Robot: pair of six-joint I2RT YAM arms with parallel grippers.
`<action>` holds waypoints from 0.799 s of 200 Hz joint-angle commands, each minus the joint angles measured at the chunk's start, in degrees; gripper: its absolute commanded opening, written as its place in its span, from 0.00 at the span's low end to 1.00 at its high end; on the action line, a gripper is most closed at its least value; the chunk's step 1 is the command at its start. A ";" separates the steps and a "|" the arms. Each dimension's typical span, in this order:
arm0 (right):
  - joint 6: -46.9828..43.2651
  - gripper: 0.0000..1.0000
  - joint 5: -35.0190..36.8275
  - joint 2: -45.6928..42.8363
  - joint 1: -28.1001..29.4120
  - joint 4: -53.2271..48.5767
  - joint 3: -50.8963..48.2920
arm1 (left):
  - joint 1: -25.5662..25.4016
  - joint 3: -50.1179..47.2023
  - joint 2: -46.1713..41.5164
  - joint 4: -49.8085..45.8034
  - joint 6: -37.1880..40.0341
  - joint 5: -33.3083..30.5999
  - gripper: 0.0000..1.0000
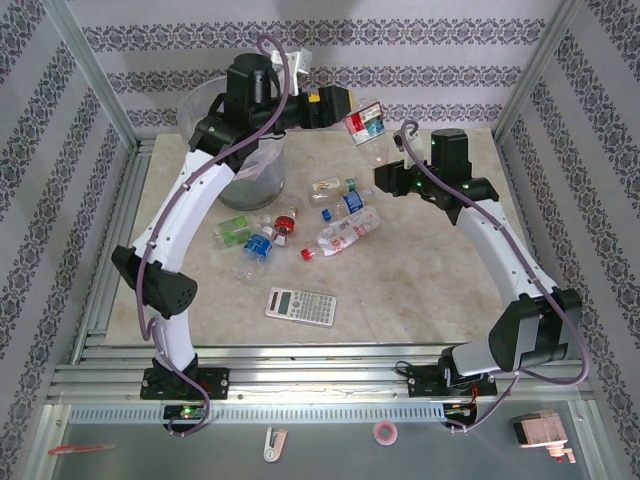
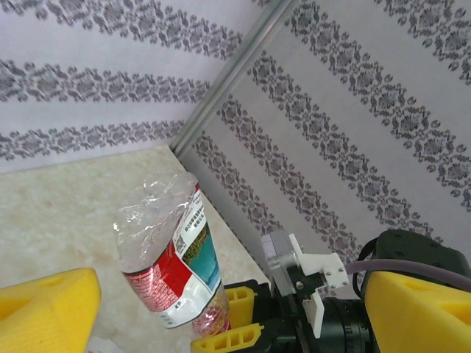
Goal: Throw the plastic bottles in the bin
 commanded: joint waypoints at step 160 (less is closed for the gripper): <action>-1.68 0.11 -8.55 -4.75 3.39 2.01 -0.47 | -1.50 4.70 4.04 -8.58 -1.78 0.29 0.61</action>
